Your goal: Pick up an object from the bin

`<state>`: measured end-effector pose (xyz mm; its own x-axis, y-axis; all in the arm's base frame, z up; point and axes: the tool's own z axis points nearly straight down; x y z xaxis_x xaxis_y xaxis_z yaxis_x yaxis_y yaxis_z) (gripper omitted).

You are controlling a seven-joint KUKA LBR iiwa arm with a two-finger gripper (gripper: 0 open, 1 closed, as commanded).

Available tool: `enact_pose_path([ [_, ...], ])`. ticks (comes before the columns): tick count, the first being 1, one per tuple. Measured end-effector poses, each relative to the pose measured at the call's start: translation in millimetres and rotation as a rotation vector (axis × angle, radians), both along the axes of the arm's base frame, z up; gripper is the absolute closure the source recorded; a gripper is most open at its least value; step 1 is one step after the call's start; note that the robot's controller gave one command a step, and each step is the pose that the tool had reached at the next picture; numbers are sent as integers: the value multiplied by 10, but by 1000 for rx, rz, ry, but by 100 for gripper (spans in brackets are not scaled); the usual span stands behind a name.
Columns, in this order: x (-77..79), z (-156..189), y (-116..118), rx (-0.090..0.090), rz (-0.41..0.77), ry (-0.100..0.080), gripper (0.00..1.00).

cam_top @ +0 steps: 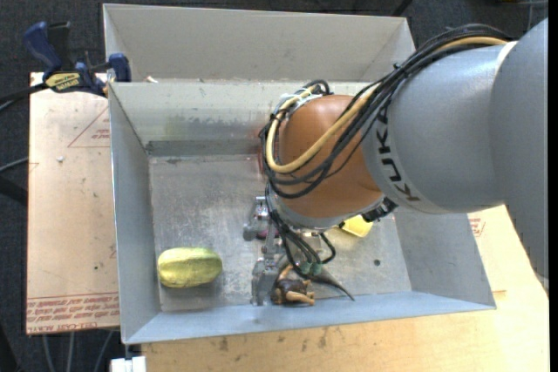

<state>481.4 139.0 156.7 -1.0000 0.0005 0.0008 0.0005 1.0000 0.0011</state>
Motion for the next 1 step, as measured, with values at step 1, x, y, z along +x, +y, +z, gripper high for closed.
enact_pose_path([
  [1, 88, -197, 584, 0, 2, -3, 0],
])
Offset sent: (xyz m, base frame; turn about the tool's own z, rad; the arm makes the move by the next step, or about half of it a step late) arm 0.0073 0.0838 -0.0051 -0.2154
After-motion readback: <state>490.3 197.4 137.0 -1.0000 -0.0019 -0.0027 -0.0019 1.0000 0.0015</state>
